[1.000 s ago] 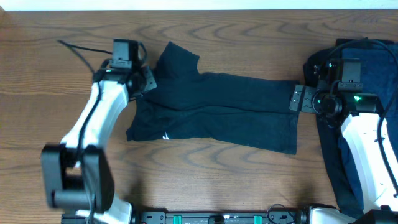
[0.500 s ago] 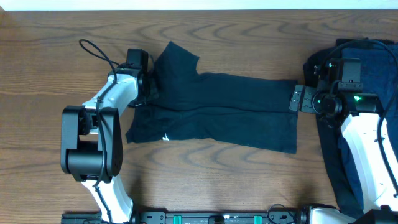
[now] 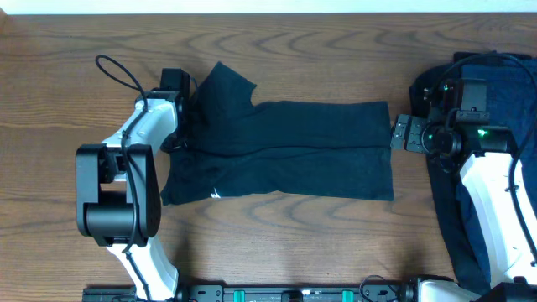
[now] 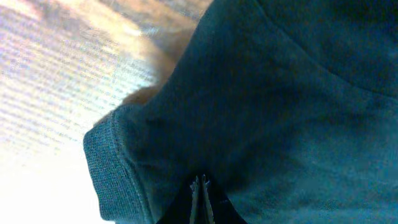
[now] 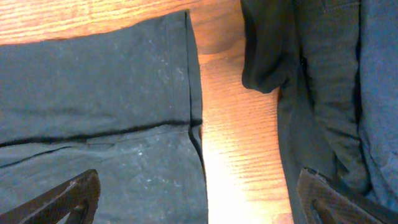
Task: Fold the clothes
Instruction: 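Move the left gripper up to the shirt's upper-left corner, then grasp the shirt's upper-left corner with the left gripper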
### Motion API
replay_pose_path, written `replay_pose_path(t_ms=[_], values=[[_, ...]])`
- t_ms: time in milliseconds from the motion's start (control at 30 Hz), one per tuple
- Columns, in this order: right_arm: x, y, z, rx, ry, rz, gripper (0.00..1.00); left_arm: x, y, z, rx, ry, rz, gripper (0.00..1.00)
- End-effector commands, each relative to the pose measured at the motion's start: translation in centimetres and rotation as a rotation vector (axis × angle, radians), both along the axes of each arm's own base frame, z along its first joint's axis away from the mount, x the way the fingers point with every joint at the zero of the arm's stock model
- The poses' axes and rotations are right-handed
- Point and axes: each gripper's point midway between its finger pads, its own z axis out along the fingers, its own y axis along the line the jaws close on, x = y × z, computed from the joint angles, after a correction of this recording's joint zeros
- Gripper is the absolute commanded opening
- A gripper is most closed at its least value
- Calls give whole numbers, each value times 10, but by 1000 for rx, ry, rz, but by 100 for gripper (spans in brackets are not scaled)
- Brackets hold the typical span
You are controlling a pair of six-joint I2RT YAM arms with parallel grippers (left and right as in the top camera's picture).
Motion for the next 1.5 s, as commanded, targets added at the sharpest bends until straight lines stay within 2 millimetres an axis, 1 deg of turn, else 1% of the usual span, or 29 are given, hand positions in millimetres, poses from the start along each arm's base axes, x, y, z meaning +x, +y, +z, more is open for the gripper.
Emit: replay_pose_path(t_ms=[0, 67, 133, 167, 200, 233, 333, 400, 467, 533, 600, 667, 733, 833, 900, 1000, 1100, 1167, 1333, 1467], values=[[0, -1, 1, 6, -1, -11, 99, 8, 8, 36, 27, -92, 1, 6], [0, -1, 1, 7, -1, -11, 99, 17, 7, 66, 20, -175, 1, 8], [0, -1, 1, 7, -1, -11, 99, 24, 0, 96, -18, -263, -7, 17], [0, -1, 1, 7, -1, -11, 99, 26, -4, 110, -43, -301, -16, 25], [0, -1, 1, 7, -1, -11, 99, 28, -10, 124, -74, -338, -29, 38], [0, -1, 1, 7, -1, -11, 99, 29, -16, 136, -104, -369, -57, 45], [0, -1, 1, 7, -1, -11, 99, 39, -32, 174, -179, -457, -128, 57], [0, -1, 1, 7, -1, -11, 99, 50, -41, 201, -207, -504, -177, 61], [0, -1, 1, 7, -1, -11, 99, 61, -43, 219, -198, -533, -203, 61], [0, -1, 1, 7, -1, -11, 99, 75, -46, 234, -184, -555, -241, 64], [0, -1, 1, 7, -1, -11, 99, 89, -49, 241, -170, -559, -279, 65], [0, -1, 1, 7, -1, -11, 99, 104, -52, 238, -153, -545, -327, 68], [0, -1, 1, 7, -1, -11, 99, 117, -54, 228, -137, -517, -372, 70], [0, -1, 1, 7, -1, -11, 99, 134, -54, 192, -110, -452, -445, 70], [0, -1, 1, 7, -1, -11, 99, 143, -47, 162, -67, -400, -459, 70], [0, -1, 1, 7, -1, -11, 99, 149, -46, 125, -40, -338, -528, 70], [0, -1, 1, 7, -1, -11, 99, 156, -46, 98, -43, -311, -537, 70], [0, -1, 1, 7, -1, -11, 99, 161, -46, 83, -45, -304, -536, 70], [0, -1, 1, 7, -1, -11, 99, 172, -49, 60, -51, -309, -558, 70], [0, -1, 1, 7, -1, -11, 99, 175, -53, 42, -70, -302, -586, 70]])
